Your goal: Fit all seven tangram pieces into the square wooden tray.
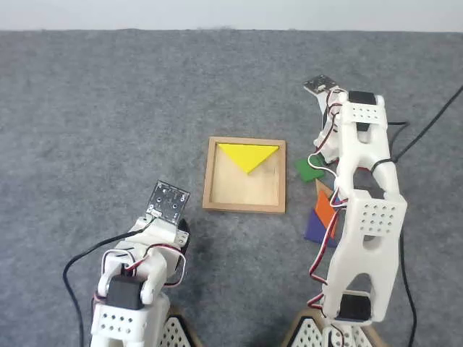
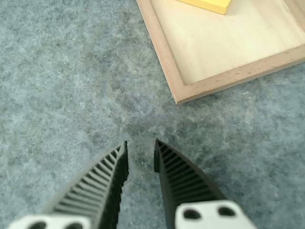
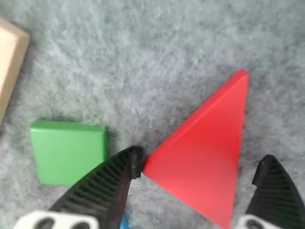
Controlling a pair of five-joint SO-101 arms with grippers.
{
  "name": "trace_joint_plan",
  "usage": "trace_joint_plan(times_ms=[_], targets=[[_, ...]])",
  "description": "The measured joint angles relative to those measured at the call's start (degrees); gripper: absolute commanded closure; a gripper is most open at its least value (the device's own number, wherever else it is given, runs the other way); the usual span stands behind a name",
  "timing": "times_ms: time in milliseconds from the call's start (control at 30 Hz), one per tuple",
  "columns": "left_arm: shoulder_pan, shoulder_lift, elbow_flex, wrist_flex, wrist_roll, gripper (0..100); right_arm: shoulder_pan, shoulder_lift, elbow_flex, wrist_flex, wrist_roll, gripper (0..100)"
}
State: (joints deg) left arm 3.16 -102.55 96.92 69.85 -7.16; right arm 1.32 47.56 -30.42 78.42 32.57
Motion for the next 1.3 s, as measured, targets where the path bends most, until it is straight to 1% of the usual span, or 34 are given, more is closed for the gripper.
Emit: trace_joint_plan(times_ms=[100,133,267,333,733,900,1300], targets=[[0.00,0.00,0.00,0.00,0.00,91,0.00,0.18,0.00,-0.09,0.00,62.9],[0.00,0.00,0.00,0.00,0.00,91,0.00,0.26,0.00,-0.09,-0.09,64.3],[0.00,0.00,0.00,0.00,0.00,91,0.00,0.35,0.00,-0.09,-2.29,75.8],[0.00,0.00,0.00,0.00,0.00,91,0.00,0.26,0.00,-0.09,-2.64,78.8],[0.00,0.00,0.00,0.00,0.00,91,0.35,0.35,-0.97,-0.18,-3.08,79.3],[0.00,0.00,0.00,0.00,0.00,91,0.35,-1.23,-0.88,0.00,-5.10,79.4],[0.00,0.00,0.00,0.00,0.00,91,-3.87,-7.47,-0.79,5.36,-5.89,79.4]])
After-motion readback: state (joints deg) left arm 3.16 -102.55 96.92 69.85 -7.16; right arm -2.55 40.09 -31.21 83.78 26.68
